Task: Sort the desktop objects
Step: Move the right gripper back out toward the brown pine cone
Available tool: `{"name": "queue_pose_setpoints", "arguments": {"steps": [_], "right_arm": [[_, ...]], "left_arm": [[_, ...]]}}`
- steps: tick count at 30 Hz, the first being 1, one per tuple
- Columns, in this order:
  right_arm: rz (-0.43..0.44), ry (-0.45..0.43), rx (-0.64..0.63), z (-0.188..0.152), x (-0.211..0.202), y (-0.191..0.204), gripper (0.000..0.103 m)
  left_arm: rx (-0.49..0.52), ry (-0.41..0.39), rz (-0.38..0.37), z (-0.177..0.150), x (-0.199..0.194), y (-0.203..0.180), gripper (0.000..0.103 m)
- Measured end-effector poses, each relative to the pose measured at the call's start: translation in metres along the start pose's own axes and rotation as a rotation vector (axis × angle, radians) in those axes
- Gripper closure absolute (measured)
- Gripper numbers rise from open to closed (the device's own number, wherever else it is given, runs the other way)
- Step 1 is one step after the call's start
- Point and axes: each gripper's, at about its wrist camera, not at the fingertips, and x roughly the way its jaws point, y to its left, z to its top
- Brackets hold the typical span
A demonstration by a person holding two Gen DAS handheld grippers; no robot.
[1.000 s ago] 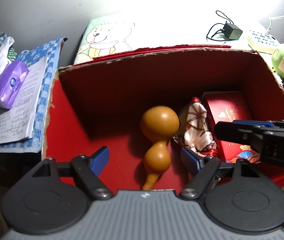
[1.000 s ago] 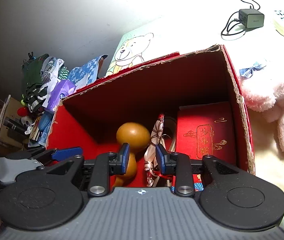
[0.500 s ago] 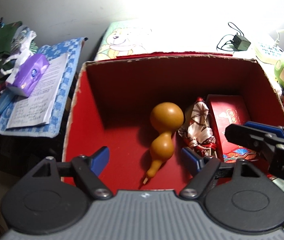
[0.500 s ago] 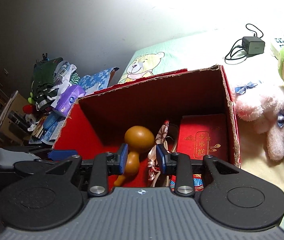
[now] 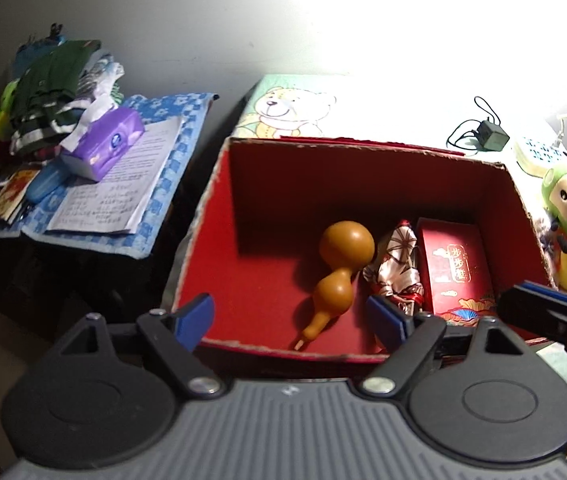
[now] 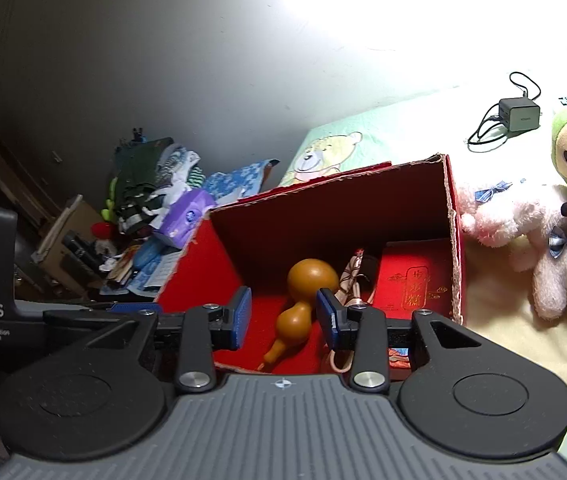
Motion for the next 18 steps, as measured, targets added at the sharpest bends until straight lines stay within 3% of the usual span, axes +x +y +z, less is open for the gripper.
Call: {"name": "queue_pose_setpoints", "arguments": {"steps": [9, 18], "right_arm": [[0.127, 0.031, -0.027, -0.021, -0.020, -0.003, 0.064], [0.190, 0.182, -0.040, -0.051, -0.007, -0.001, 0.064]], "left_arm": [[-0.074, -0.011, 0.021, -0.027, -0.018, 0.018, 0.016], [-0.147, 0.060, -0.018, -0.083, -0.018, 0.051, 0.016]]}}
